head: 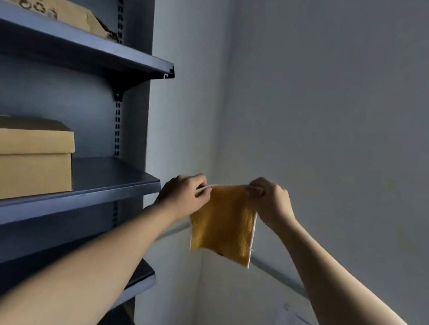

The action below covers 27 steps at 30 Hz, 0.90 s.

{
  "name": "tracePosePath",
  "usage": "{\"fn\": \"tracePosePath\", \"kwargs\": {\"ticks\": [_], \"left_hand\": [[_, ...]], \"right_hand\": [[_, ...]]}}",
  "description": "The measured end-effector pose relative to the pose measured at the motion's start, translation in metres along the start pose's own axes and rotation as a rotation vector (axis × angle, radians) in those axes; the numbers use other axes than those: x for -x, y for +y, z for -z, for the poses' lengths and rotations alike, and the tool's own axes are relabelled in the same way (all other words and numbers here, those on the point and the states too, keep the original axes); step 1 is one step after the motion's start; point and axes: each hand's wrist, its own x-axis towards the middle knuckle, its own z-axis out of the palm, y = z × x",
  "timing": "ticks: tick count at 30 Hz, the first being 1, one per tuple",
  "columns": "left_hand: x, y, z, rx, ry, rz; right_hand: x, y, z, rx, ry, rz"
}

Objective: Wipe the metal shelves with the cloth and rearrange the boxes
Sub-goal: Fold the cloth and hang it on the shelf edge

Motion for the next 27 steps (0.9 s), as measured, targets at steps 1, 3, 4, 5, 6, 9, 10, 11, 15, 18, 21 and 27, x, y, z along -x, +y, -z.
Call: {"fn": "tracePosePath", "kwargs": {"ticks": [1, 3, 4, 5, 6, 9, 10, 11, 15, 18, 21, 27], "left_hand": [[-0.002, -0.006, 0.005, -0.014, 0.025, -0.012], [-0.008, -0.017, 0.015, -0.042, 0.105, -0.051], [-0.010, -0.022, 0.023, -0.041, 0.145, -0.065], [-0.011, -0.025, 0.031, -0.034, 0.178, -0.076], [-0.011, -0.028, 0.038, -0.047, 0.213, -0.078], [-0.006, -0.042, 0.058, -0.175, 0.281, -0.029], [-0.004, -0.047, 0.063, -0.228, 0.282, -0.004], [-0.001, -0.052, 0.067, -0.272, 0.274, 0.024], [0.003, -0.066, 0.085, -0.356, 0.276, 0.149], [0.005, -0.067, 0.095, -0.439, 0.288, 0.214], [-0.003, -0.070, 0.101, -0.614, 0.239, 0.307], [-0.020, -0.082, 0.098, -0.876, -0.063, 0.495]], "right_hand": [[-0.008, -0.004, -0.006, -0.030, 0.002, 0.006], [-0.023, -0.011, -0.018, -0.091, 0.008, 0.040], [-0.031, -0.016, -0.026, -0.129, 0.016, 0.067], [-0.036, -0.021, -0.032, -0.163, 0.025, 0.094], [-0.042, -0.025, -0.041, -0.195, 0.026, 0.130], [-0.055, -0.041, -0.069, -0.281, 0.013, 0.239], [-0.059, -0.047, -0.078, -0.304, -0.002, 0.272], [-0.063, -0.052, -0.086, -0.328, -0.022, 0.306], [-0.086, -0.073, -0.116, -0.427, -0.109, 0.421], [-0.099, -0.087, -0.134, -0.478, -0.161, 0.503], [-0.113, -0.098, -0.148, -0.495, -0.218, 0.538], [-0.139, -0.114, -0.179, -0.293, -0.375, 0.616]]}}
